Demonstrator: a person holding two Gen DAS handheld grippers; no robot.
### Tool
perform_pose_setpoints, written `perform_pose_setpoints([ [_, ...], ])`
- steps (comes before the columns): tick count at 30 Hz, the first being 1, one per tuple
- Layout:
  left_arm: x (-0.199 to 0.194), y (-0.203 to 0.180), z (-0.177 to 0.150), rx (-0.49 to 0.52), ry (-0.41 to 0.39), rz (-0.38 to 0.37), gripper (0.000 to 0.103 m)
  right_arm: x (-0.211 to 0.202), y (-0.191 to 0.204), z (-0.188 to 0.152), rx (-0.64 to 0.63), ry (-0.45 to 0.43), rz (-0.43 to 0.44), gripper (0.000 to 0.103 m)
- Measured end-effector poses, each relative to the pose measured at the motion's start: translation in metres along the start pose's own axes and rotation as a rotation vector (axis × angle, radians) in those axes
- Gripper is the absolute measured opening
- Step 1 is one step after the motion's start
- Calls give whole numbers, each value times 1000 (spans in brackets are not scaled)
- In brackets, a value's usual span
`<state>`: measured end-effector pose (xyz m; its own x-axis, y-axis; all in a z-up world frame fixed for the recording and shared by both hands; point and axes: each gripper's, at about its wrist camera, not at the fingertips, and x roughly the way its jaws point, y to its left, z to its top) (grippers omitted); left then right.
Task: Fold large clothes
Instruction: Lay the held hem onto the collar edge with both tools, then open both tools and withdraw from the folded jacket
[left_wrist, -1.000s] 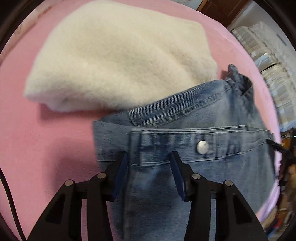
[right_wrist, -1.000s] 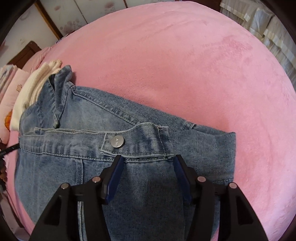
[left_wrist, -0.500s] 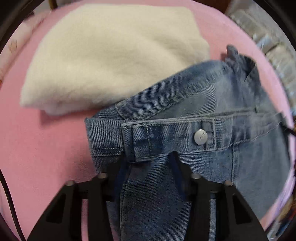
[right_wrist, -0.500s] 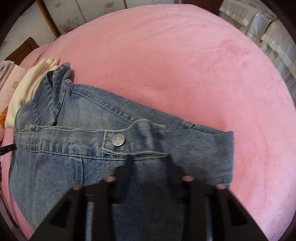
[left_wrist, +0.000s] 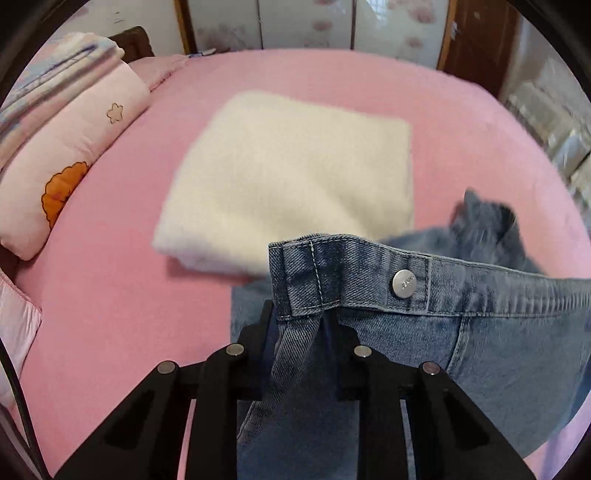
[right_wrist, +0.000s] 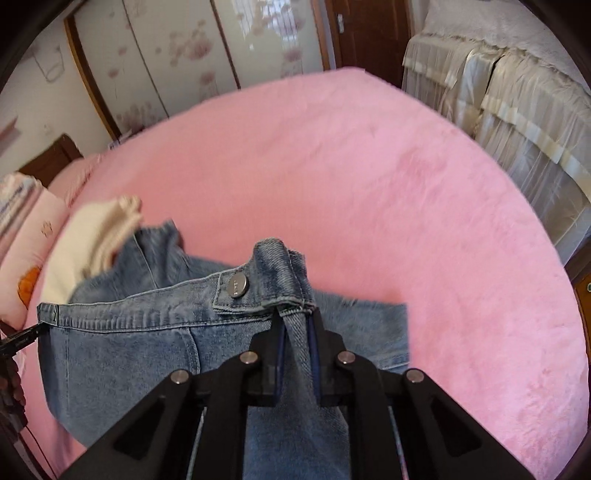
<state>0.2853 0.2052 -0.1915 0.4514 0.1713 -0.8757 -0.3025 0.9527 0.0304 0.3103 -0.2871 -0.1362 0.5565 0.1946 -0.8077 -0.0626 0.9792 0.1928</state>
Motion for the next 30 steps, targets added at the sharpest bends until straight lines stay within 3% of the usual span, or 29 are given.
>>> perform_pose_setpoints([
  [3, 1, -8, 16, -21, -14, -18, 21, -3, -5, 8, 35, -25, 7, 11],
  [8, 34, -27, 27, -11, -9, 2, 21, 29, -9, 18, 27, -17, -21, 11],
  [11, 73, -30, 25, -38, 46, 22, 21, 69, -14, 17, 25, 39, -52, 11],
  [17, 89, -37, 14, -25, -1, 46, 22, 124, -13, -2, -22, 118, -130, 15],
  [21, 81, -25, 13, -42, 17, -1, 32, 114, -14, 1, -26, 130, -122, 22],
  [25, 53, -14, 4, -82, 29, 3, 43, 71, -7, 0, -41, 98, -138, 24],
  [30, 0, -43, -49, -46, 8, 8, 50, 17, 36, -36, -64, 37, -59, 34],
])
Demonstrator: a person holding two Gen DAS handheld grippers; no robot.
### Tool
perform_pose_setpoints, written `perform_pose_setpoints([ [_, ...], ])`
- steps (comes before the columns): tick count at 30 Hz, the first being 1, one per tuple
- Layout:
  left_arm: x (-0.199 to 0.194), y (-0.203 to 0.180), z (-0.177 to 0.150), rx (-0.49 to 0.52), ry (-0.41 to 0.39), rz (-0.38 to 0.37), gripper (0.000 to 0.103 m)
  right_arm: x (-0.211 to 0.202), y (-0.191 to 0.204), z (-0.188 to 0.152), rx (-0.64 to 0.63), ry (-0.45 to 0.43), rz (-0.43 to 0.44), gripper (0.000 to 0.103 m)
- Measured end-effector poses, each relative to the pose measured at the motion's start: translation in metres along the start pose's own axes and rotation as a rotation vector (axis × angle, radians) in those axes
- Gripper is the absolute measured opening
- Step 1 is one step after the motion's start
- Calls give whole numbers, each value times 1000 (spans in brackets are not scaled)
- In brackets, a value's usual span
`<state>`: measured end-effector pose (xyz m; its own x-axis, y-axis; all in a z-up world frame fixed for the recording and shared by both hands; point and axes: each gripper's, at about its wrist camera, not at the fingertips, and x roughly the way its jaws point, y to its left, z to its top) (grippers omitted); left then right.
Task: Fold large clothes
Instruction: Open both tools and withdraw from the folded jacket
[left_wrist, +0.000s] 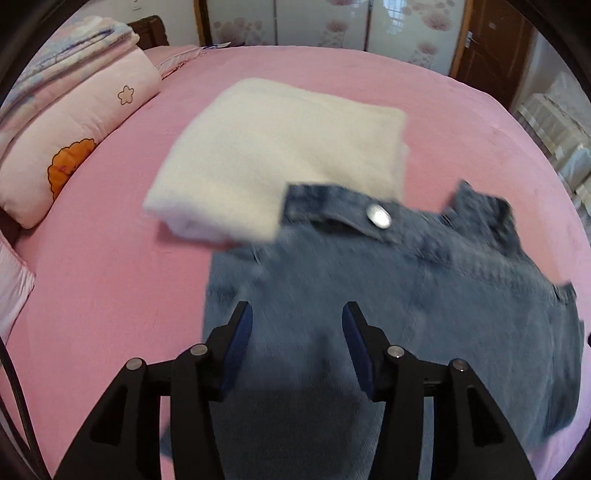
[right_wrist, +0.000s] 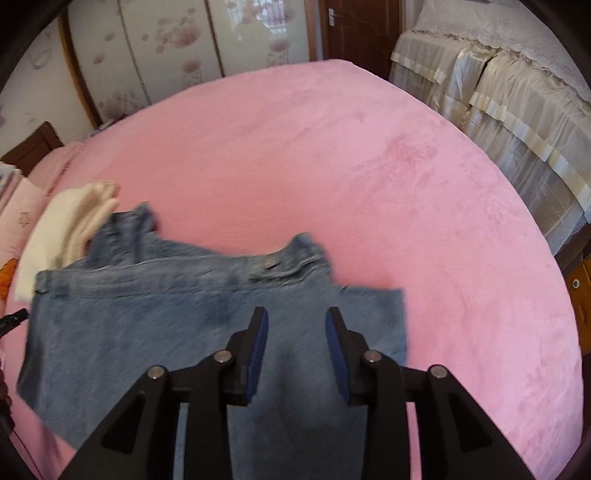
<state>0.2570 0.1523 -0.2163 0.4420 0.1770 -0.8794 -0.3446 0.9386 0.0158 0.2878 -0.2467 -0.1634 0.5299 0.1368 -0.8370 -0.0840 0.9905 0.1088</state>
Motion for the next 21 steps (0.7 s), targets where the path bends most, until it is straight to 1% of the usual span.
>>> perform_pose_setpoints([
  [1, -5, -6, -11, 7, 0, -12, 54, -7, 21, -14, -28, -1, 27, 34],
  [2, -12, -18, -29, 17, 2, -23, 57, -10, 38, -24, -49, 4, 48, 34],
  [3, -15, -27, -40, 23, 4, -23, 57, -12, 55, -35, -76, 7, 71, 34],
  [4, -17, -36, -53, 27, 8, -19, 58, -11, 82, -50, -121, 15, 95, 34],
  [5, -18, -42, -63, 31, 11, -16, 59, -9, 98, -57, -146, 24, 113, 34],
  [7, -12, -53, -82, 36, 43, 9, 59, 0, 132, -77, -180, 52, 173, 34],
  [9, -1, -55, -97, 45, 71, 48, 59, 9, 149, -90, -197, 62, 180, 34],
  [10, 0, -56, -103, 50, 68, 60, 62, 16, 154, -96, -208, 72, 171, 34],
  [11, 2, -51, -105, 52, 59, 60, 70, 22, 152, -100, -214, 77, 155, 34],
  [12, 2, -47, -108, 52, 52, 68, 72, 25, 148, -103, -213, 78, 147, 33],
  [14, 2, -35, -108, 51, 45, 82, 74, 24, 126, -104, -201, 58, 141, 32],
  [15, 2, -27, -109, 48, 41, 96, 74, 21, 114, -105, -211, 46, 116, 32],
  [16, 2, -21, -110, 43, 39, 105, 76, 17, 103, -107, -224, 36, 87, 31],
  [17, 1, -13, -110, 34, 41, 93, 78, 15, 92, -106, -230, 30, 48, 33],
  [18, 1, -4, -112, 16, 43, 99, 78, 13, 78, -107, -224, 22, 17, 36],
  [19, 2, 5, -113, -2, 46, 129, 78, 12, 54, -105, -195, 27, -39, 37],
  [20, 3, 12, -114, -14, 52, 142, 77, 13, 38, -104, -175, 37, -80, 37],
  [21, 4, 20, -116, -34, 60, 120, 77, 12, 21, -103, -150, 44, -112, 39],
])
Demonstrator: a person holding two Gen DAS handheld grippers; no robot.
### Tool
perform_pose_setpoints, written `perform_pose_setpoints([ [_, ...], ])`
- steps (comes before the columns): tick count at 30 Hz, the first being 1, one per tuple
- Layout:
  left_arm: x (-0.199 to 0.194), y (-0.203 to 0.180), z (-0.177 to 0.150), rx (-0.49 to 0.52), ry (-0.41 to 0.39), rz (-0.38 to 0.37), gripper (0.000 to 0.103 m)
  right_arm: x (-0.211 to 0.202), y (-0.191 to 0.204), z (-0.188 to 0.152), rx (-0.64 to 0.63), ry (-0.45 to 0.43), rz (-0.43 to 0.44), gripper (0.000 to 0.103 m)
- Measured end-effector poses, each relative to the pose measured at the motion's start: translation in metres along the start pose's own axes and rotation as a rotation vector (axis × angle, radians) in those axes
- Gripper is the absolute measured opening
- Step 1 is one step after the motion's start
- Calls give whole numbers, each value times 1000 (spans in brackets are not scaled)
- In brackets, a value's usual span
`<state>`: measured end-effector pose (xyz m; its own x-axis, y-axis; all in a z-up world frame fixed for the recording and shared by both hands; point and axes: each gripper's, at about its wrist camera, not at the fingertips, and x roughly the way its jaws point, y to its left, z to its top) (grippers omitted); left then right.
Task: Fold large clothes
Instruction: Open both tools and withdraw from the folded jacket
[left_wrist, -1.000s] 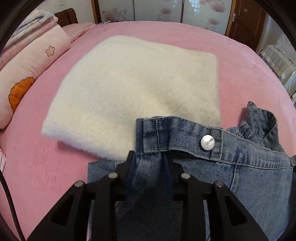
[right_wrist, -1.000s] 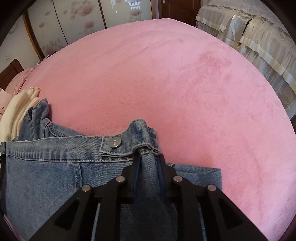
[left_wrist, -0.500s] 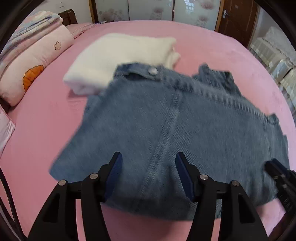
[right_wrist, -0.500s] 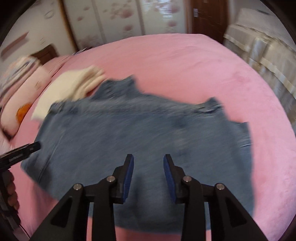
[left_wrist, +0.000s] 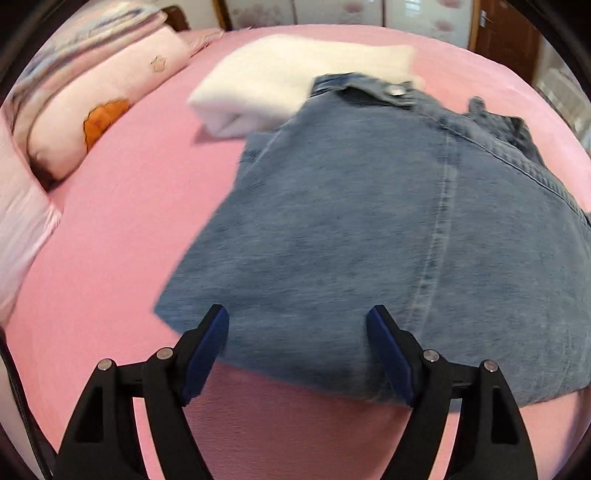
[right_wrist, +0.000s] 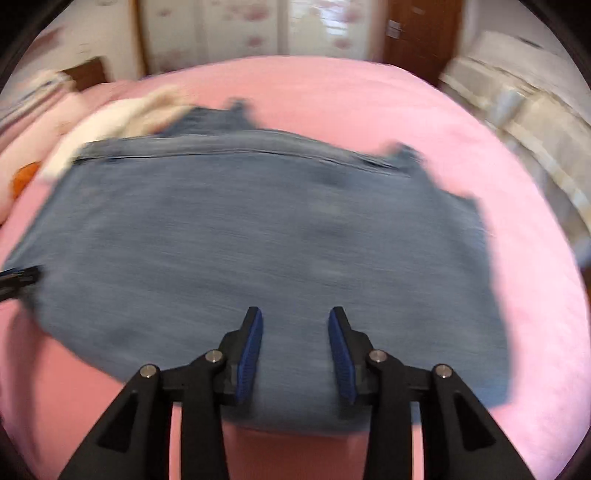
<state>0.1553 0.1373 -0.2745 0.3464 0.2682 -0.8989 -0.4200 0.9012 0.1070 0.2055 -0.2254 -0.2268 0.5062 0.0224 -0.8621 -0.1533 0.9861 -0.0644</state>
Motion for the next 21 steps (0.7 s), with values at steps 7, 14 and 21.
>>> perform_pose_setpoints([
  [7, 1, 10, -4, -27, 6, 9, 77, -3, -65, -12, 106, 19, -80, 41],
  [14, 1, 24, 6, -78, 72, -21, 77, -14, -48, -11, 127, 48, -101, 43],
  [21, -35, 29, 17, -75, 74, -21, 77, -50, -35, -2, 166, 38, -3, 43],
])
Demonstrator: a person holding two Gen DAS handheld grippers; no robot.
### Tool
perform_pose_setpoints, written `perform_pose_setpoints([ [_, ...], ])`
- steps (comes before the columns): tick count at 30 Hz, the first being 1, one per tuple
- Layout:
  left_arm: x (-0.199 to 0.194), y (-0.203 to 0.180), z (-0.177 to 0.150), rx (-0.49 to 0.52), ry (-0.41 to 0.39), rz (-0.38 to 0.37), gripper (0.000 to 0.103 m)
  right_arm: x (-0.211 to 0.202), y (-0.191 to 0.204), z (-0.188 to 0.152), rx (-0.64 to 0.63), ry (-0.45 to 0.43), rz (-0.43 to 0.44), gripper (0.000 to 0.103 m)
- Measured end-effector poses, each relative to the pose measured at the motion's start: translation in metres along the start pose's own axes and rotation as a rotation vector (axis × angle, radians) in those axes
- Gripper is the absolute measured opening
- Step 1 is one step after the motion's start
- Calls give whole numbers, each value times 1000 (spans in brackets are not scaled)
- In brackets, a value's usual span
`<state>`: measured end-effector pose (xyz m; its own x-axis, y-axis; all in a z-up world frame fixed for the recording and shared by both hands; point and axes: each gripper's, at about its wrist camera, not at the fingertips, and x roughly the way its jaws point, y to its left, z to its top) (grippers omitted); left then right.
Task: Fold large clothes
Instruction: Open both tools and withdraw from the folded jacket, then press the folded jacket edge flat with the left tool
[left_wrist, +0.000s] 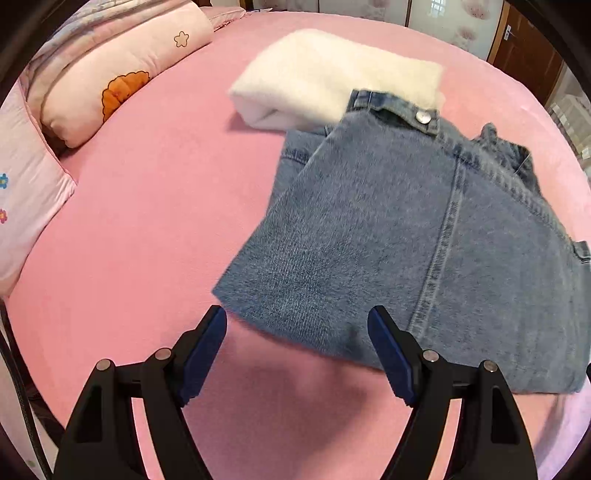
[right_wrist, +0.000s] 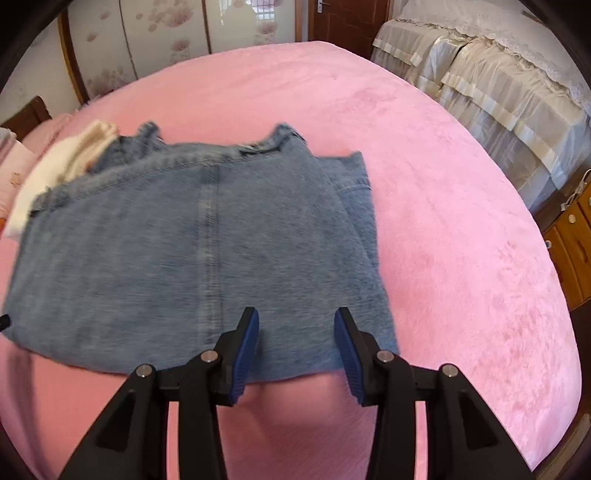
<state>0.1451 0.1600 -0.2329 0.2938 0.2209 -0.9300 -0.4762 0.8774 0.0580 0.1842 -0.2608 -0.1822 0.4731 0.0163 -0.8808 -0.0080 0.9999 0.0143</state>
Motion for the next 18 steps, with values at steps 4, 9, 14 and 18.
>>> perform_pose_setpoints([
  [4, -29, -4, 0, 12, -11, -25, 77, -26, 18, 10, -22, -28, 61, 43],
  [9, -62, -5, 1, 22, -24, -82, 77, -51, 39, 22, -45, -59, 133, 43],
  [14, -89, -7, 1, 21, -43, -123, 77, -72, 57, 33, -50, -76, 192, 43],
  [18, -104, -7, -3, 15, -49, -160, 77, -88, 71, 37, -59, -91, 223, 43],
])
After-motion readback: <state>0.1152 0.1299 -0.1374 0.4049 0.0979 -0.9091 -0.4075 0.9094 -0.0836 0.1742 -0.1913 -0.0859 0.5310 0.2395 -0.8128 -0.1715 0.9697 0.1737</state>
